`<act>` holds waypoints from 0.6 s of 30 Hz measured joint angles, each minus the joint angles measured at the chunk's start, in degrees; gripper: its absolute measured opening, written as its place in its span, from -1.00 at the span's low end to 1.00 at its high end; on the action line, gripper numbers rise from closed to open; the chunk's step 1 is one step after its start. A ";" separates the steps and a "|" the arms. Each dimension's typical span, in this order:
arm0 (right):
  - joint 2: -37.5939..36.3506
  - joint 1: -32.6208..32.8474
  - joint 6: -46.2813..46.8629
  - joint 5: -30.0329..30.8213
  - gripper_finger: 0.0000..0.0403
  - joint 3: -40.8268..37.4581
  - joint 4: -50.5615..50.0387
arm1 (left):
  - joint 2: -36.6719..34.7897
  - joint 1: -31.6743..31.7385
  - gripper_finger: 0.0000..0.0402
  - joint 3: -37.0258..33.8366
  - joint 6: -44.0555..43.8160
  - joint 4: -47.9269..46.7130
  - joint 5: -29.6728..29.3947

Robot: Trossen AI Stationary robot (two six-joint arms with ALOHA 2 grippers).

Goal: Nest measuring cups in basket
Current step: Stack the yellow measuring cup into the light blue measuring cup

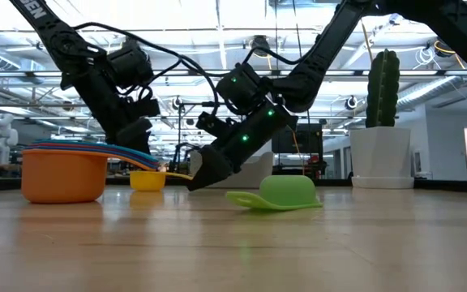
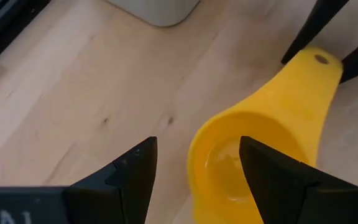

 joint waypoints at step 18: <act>-0.46 1.33 0.01 0.06 -0.45 -0.02 -0.88 | -13.63 -3.11 0.15 0.11 -1.42 -6.13 -0.01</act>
